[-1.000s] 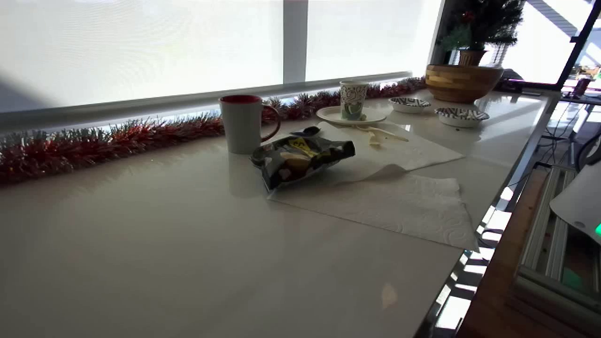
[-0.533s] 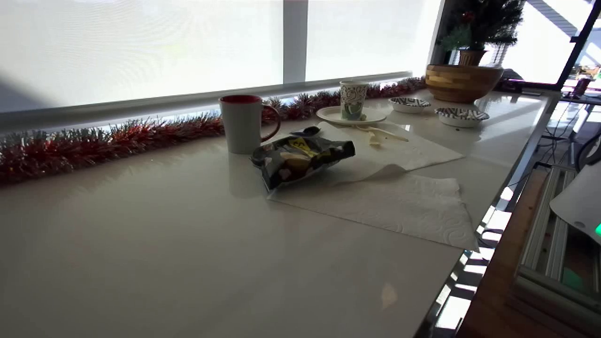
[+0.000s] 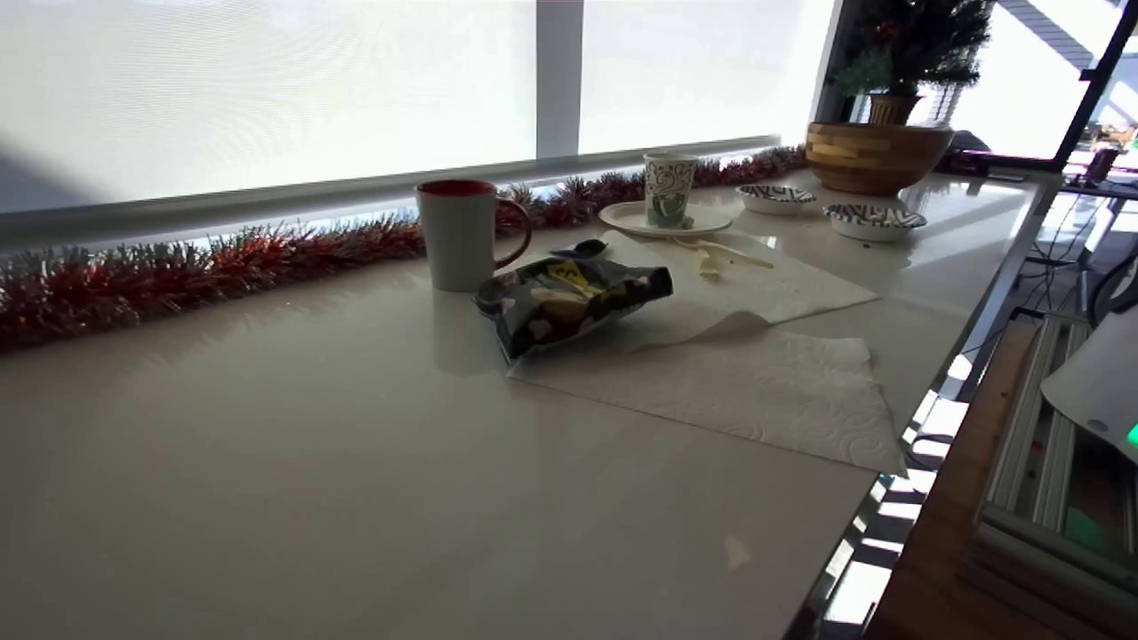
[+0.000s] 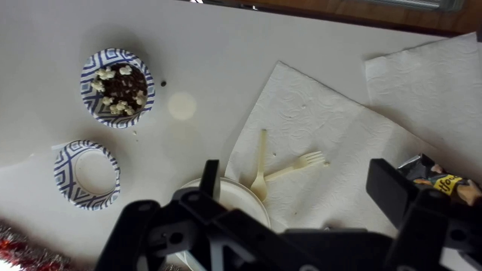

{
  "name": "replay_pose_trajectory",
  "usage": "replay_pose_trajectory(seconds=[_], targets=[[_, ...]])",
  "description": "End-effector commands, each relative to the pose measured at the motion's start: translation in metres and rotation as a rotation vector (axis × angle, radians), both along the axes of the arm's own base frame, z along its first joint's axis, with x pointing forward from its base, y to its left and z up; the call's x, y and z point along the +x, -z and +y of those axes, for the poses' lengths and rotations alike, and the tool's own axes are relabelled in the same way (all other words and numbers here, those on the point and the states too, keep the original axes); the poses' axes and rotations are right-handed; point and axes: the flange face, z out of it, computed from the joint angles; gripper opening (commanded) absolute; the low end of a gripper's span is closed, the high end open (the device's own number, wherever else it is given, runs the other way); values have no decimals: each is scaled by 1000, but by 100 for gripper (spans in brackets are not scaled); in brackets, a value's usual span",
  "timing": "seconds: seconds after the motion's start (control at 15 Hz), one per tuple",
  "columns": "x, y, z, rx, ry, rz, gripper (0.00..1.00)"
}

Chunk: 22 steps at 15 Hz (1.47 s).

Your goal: Pick up the bowl with content, empty its content into the cup and place the bowl on top of the other bowl

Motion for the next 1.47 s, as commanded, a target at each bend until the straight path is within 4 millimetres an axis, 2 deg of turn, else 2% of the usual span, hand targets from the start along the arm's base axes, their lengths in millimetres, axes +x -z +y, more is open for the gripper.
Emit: replay_pose_trajectory(seconds=[0.0, 0.27, 0.47, 0.6, 0.67, 0.8, 0.87, 1.0, 1.33, 1.4], targets=[[-1, 41, -31, 97, 87, -67, 100], [-4, 103, -72, 128, 202, -138, 100], [-16, 157, -109, 135, 322, -136, 100], [-25, 186, -133, 129, 398, -144, 100], [-14, 186, -151, 123, 434, -141, 100], [-20, 204, -172, 105, 487, -151, 100], [-22, 188, -156, 133, 438, -149, 100], [-21, 193, -163, 131, 449, -137, 100], [-18, 190, -159, 128, 436, -144, 100], [-10, 197, -161, 74, 427, -139, 100]])
